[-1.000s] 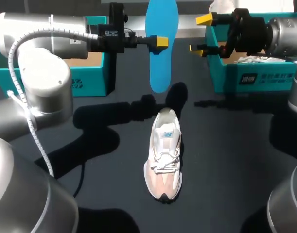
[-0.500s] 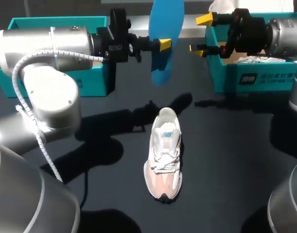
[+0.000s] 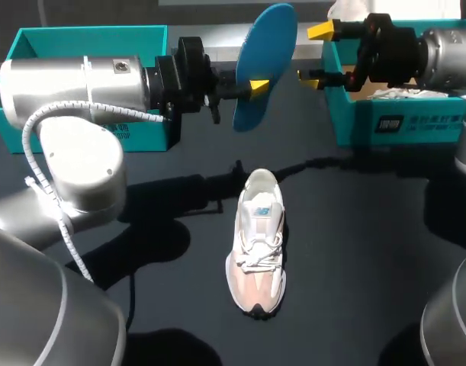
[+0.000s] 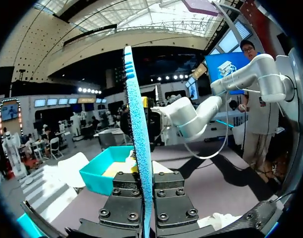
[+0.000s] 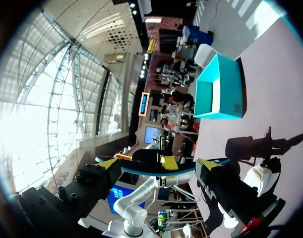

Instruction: Take the shoe out of the shoebox, open the shoe tongue, remove and reinsert the insole, then place the shoe into the shoebox

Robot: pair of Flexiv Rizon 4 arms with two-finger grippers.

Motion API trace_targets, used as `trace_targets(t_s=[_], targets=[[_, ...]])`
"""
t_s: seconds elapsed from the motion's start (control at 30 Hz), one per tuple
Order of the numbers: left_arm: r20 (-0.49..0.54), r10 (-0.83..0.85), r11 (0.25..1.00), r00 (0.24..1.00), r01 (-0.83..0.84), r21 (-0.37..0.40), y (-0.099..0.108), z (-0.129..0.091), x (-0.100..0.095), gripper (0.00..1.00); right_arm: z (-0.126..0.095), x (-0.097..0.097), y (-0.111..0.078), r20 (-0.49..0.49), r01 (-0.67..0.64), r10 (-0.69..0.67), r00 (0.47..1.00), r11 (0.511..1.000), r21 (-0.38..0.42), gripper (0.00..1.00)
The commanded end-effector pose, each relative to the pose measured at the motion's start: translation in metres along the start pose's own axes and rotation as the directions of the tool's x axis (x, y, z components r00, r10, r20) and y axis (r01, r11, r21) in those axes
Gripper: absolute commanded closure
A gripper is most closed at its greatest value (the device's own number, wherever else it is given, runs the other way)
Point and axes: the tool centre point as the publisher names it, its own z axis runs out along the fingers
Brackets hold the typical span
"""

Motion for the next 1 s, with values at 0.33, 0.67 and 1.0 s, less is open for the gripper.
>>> trace_targets(t_s=[0.33,0.67,1.0], targets=[[0.033,0.775,0.632,0.631,-0.773,-0.052,-0.005,-0.002,-0.008,1.00,0.002,0.000,0.000,0.001,-0.001,0.001,1.000,1.000,-0.001,0.00],[0.077,0.765,0.642,0.639,-0.766,-0.026,-0.010,-0.003,-0.005,1.00,0.002,0.000,0.000,0.001,-0.001,0.001,1.000,1.000,-0.001,0.00],[0.077,0.765,0.642,0.639,-0.766,-0.026,-0.010,-0.003,-0.005,1.00,0.002,0.000,0.000,0.001,-0.001,0.001,1.000,1.000,-0.001,0.00]])
